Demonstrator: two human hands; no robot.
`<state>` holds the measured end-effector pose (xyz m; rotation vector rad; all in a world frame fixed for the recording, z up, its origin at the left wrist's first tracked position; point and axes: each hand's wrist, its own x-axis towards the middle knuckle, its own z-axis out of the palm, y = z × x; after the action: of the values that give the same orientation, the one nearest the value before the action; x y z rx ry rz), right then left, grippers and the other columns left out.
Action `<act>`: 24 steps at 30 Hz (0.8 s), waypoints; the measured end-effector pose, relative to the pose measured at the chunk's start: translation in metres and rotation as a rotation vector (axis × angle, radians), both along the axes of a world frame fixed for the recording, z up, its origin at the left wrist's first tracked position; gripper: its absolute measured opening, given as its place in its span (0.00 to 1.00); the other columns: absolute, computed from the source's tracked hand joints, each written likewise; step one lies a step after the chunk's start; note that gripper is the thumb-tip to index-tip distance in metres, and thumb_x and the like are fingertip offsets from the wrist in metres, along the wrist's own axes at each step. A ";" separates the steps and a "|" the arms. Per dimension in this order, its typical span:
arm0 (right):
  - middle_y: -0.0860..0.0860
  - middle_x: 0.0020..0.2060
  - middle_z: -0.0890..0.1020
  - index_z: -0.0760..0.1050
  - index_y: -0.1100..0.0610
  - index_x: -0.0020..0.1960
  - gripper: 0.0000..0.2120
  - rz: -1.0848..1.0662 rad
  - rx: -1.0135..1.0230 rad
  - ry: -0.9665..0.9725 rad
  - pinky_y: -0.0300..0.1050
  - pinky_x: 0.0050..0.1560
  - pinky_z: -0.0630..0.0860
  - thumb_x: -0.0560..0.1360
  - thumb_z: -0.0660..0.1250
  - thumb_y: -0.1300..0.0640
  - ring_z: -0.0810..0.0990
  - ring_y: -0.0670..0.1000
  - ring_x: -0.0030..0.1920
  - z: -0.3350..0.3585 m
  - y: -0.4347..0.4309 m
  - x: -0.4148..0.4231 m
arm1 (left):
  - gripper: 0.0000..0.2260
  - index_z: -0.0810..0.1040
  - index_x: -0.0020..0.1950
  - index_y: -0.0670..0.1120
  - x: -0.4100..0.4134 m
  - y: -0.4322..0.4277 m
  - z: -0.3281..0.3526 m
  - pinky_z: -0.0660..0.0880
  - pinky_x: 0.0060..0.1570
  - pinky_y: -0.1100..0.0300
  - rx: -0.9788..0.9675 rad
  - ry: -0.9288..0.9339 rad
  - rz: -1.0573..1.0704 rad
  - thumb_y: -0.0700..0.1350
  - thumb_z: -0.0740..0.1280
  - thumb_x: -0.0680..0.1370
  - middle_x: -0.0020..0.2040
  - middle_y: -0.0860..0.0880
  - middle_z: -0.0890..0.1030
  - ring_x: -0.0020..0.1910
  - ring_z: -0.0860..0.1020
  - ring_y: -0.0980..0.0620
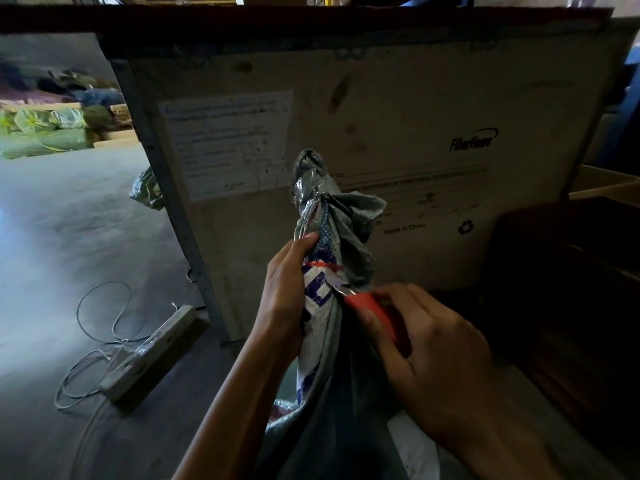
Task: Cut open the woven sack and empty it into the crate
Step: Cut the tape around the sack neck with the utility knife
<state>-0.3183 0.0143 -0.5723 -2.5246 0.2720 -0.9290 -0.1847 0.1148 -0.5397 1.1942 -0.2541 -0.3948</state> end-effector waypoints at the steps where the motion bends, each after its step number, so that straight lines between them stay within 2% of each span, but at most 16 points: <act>1: 0.39 0.49 0.79 0.69 0.40 0.58 0.16 -0.003 0.004 0.001 0.40 0.40 0.79 0.78 0.51 0.34 0.79 0.41 0.42 0.000 0.001 0.000 | 0.16 0.83 0.56 0.40 0.000 0.000 0.000 0.81 0.34 0.60 -0.011 0.000 0.004 0.51 0.65 0.80 0.43 0.41 0.88 0.36 0.86 0.48; 4: 0.39 0.48 0.79 0.71 0.41 0.57 0.18 -0.006 0.013 0.014 0.38 0.39 0.78 0.78 0.50 0.34 0.79 0.40 0.41 -0.001 0.003 0.001 | 0.15 0.83 0.55 0.40 0.000 0.000 0.000 0.81 0.32 0.61 -0.035 -0.017 0.017 0.50 0.65 0.80 0.42 0.42 0.88 0.35 0.86 0.49; 8: 0.38 0.47 0.78 0.72 0.41 0.57 0.18 -0.002 0.014 0.043 0.31 0.39 0.73 0.78 0.51 0.34 0.77 0.39 0.40 -0.001 0.004 0.003 | 0.14 0.83 0.55 0.41 0.001 0.001 -0.001 0.81 0.32 0.62 -0.059 -0.043 0.024 0.49 0.64 0.81 0.43 0.42 0.88 0.36 0.86 0.50; 13: 0.39 0.47 0.79 0.72 0.42 0.56 0.17 -0.028 0.035 0.016 0.41 0.39 0.79 0.78 0.52 0.34 0.79 0.41 0.41 -0.004 0.005 0.004 | 0.15 0.82 0.58 0.40 0.000 0.002 -0.002 0.81 0.33 0.61 -0.072 -0.049 0.010 0.50 0.63 0.81 0.48 0.38 0.87 0.36 0.86 0.49; 18: 0.39 0.48 0.79 0.71 0.41 0.57 0.17 -0.016 0.044 0.023 0.39 0.40 0.80 0.78 0.51 0.33 0.79 0.40 0.41 -0.010 0.005 0.009 | 0.15 0.81 0.57 0.40 0.001 0.003 -0.003 0.80 0.30 0.64 -0.075 -0.066 0.005 0.49 0.63 0.81 0.42 0.43 0.88 0.34 0.86 0.51; 24: 0.39 0.45 0.78 0.72 0.42 0.56 0.18 -0.012 0.059 0.014 0.43 0.38 0.80 0.78 0.51 0.34 0.78 0.41 0.40 -0.010 0.007 0.010 | 0.16 0.81 0.59 0.38 0.003 0.004 -0.006 0.81 0.33 0.62 -0.068 -0.091 0.063 0.49 0.63 0.81 0.48 0.37 0.86 0.37 0.86 0.49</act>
<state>-0.3078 0.0209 -0.5822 -2.4793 0.3143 -0.8949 -0.1819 0.1184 -0.5455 1.1521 -0.3059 -0.2755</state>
